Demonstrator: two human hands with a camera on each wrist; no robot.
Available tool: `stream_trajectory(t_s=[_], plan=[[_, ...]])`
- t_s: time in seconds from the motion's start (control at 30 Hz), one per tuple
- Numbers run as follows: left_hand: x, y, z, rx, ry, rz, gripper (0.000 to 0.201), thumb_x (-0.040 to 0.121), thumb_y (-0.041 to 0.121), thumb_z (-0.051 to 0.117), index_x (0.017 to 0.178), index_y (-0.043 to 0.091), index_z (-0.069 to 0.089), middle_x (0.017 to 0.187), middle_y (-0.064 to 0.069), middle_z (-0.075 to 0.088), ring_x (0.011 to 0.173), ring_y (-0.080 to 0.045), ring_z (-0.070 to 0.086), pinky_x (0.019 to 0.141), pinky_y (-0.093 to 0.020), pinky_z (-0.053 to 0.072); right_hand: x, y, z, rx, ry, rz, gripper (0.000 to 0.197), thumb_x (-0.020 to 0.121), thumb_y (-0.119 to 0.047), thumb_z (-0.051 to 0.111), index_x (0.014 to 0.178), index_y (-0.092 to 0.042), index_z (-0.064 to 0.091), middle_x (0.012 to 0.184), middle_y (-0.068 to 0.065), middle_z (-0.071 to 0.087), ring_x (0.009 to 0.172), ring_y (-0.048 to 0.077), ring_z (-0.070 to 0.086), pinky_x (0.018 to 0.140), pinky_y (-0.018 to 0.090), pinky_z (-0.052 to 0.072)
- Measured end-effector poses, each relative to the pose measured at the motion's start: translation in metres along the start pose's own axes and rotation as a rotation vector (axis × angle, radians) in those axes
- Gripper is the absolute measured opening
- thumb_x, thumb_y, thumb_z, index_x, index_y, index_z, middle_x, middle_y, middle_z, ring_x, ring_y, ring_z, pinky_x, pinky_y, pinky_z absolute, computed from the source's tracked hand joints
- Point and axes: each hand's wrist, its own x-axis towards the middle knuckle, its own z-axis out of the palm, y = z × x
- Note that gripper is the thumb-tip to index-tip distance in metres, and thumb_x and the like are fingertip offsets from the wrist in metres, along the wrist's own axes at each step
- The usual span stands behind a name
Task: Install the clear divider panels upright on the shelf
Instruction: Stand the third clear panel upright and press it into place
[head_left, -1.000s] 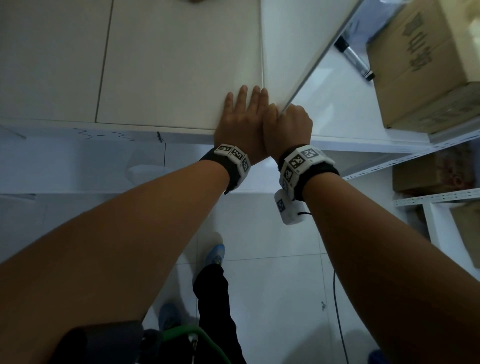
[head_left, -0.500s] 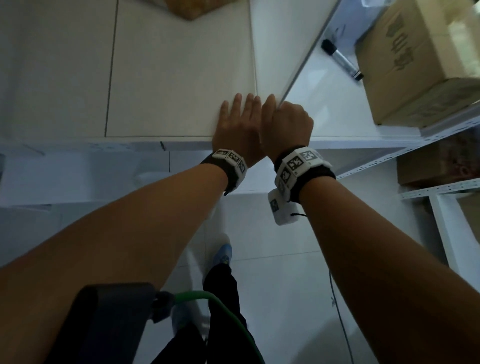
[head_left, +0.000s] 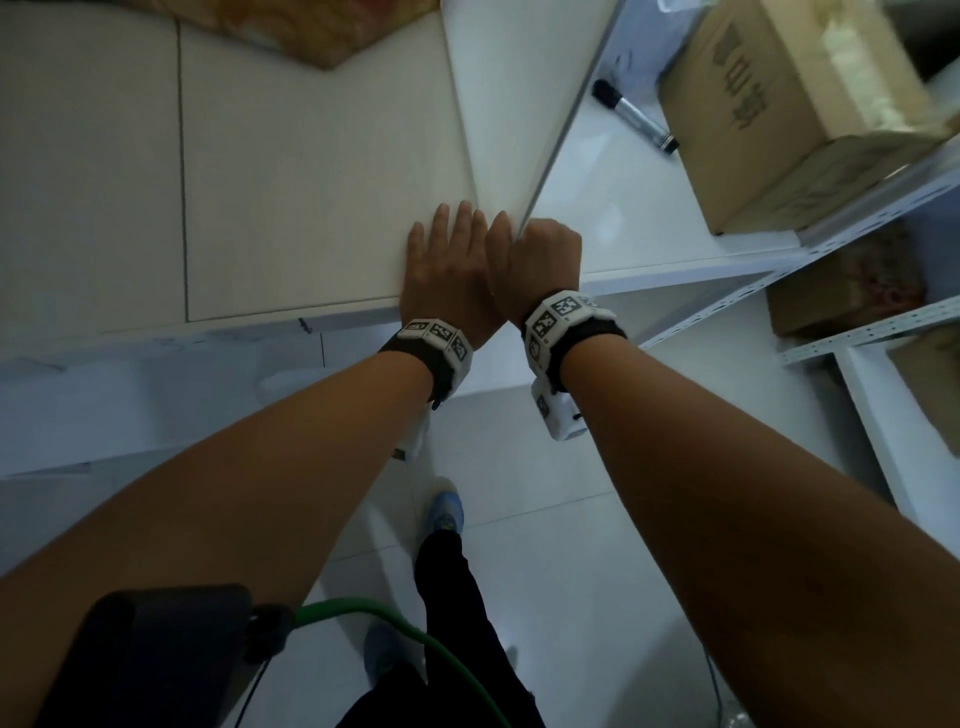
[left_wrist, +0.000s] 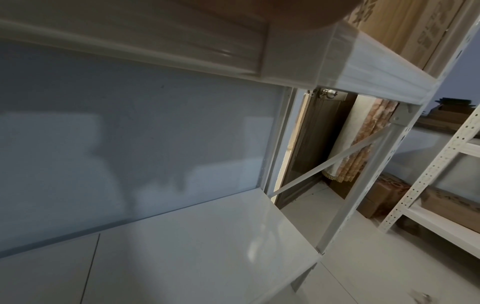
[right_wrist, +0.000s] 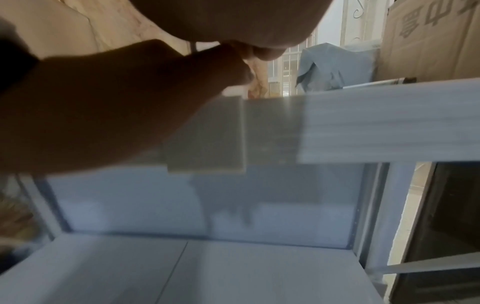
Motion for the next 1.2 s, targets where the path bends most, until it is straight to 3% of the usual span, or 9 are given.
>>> stream_trajectory(t_s=[0.13, 0.43, 0.53, 0.6, 0.8, 0.9, 1.0, 1.07, 1.2], plan=[[-0.003, -0.001, 0.005, -0.013, 0.061, 0.031, 0.054, 0.091, 0.043, 0.044, 0.136, 0.013, 0.047, 0.147, -0.015, 0.048, 0.139, -0.035, 0.041, 0.112, -0.055, 0.031, -0.007, 0.000, 0.001, 0.073, 0.050, -0.006, 0.049, 0.073, -0.007, 0.065, 0.039, -0.015, 0.030, 0.030, 0.010, 0.039, 0.033, 0.015, 0.023, 0.039, 0.022, 0.027], [-0.004, -0.004, 0.009, -0.027, 0.141, 0.077, 0.053, 0.089, 0.040, 0.050, 0.131, 0.016, 0.031, 0.139, -0.018, 0.055, 0.131, -0.039, 0.049, 0.108, -0.058, 0.036, -0.007, -0.005, 0.008, 0.035, 0.070, 0.031, 0.067, 0.079, -0.011, 0.061, 0.052, -0.027, 0.002, 0.038, -0.004, 0.022, 0.031, 0.018, 0.022, 0.041, 0.023, 0.021], [-0.006, -0.004, 0.004, -0.003, 0.119, 0.096, 0.052, 0.088, 0.040, 0.049, 0.131, 0.016, 0.031, 0.138, -0.018, 0.055, 0.129, -0.039, 0.050, 0.107, -0.058, 0.038, -0.012, -0.002, 0.010, 0.007, 0.079, 0.065, 0.056, 0.086, -0.016, 0.057, 0.046, -0.021, 0.018, 0.036, 0.003, 0.032, 0.034, 0.020, 0.028, 0.042, 0.025, 0.025], [-0.005, -0.003, -0.002, 0.032, 0.081, 0.095, 0.054, 0.088, 0.039, 0.047, 0.134, 0.013, 0.036, 0.142, -0.017, 0.052, 0.132, -0.037, 0.048, 0.108, -0.057, 0.036, -0.017, -0.003, 0.006, -0.049, -0.050, 0.113, 0.047, 0.094, -0.023, 0.049, 0.050, -0.016, 0.034, 0.045, 0.010, 0.049, 0.043, 0.024, 0.039, 0.047, 0.029, 0.032], [-0.014, -0.014, -0.021, 0.100, -0.221, 0.118, 0.077, 0.089, 0.045, 0.020, 0.152, 0.001, 0.021, 0.161, -0.015, 0.020, 0.149, -0.031, 0.018, 0.120, -0.053, 0.013, -0.066, -0.015, 0.000, 0.116, -0.294, 0.559, 0.040, 0.091, -0.054, 0.034, 0.086, -0.017, 0.047, 0.081, 0.001, 0.059, 0.072, 0.024, 0.054, 0.064, 0.035, 0.041], [-0.042, -0.031, -0.027, 0.072, -0.280, 0.202, 0.087, 0.089, 0.056, 0.042, 0.153, 0.003, 0.017, 0.163, -0.013, 0.014, 0.151, -0.027, 0.012, 0.123, -0.045, 0.007, -0.112, -0.019, 0.000, 0.331, -0.486, 0.800, 0.039, 0.089, -0.050, 0.040, 0.085, -0.015, 0.055, 0.082, 0.004, 0.064, 0.076, 0.028, 0.061, 0.068, 0.039, 0.050], [-0.088, -0.045, -0.028, -0.159, -0.078, 0.158, 0.068, 0.087, 0.036, 0.060, 0.145, 0.005, 0.040, 0.154, -0.015, 0.037, 0.142, -0.030, 0.033, 0.120, -0.042, 0.021, -0.129, -0.023, -0.008, 0.614, -0.438, 1.043, 0.036, 0.089, -0.040, 0.043, 0.082, -0.008, 0.061, 0.082, 0.015, 0.071, 0.066, 0.028, 0.064, 0.063, 0.040, 0.055], [-0.115, -0.046, -0.024, -0.267, 0.083, 0.100, 0.049, 0.086, 0.027, 0.061, 0.131, 0.011, 0.056, 0.135, -0.011, 0.054, 0.123, -0.028, 0.050, 0.104, -0.041, 0.038, -0.122, -0.019, -0.015, 0.833, -0.401, 1.174, 0.033, 0.094, -0.032, 0.045, 0.094, -0.003, 0.060, 0.092, 0.018, 0.069, 0.069, 0.028, 0.064, 0.057, 0.035, 0.054], [-0.128, -0.021, -0.025, -0.603, -0.040, -0.221, 0.019, 0.093, 0.030, 0.058, 0.101, 0.016, 0.067, 0.105, -0.002, 0.065, 0.088, -0.020, 0.063, 0.084, -0.040, 0.053, -0.090, -0.001, -0.032, 1.058, -0.412, 1.233, 0.047, 0.097, -0.041, 0.047, 0.121, -0.001, 0.051, 0.110, 0.017, 0.063, 0.097, 0.030, 0.064, 0.067, 0.039, 0.058]])
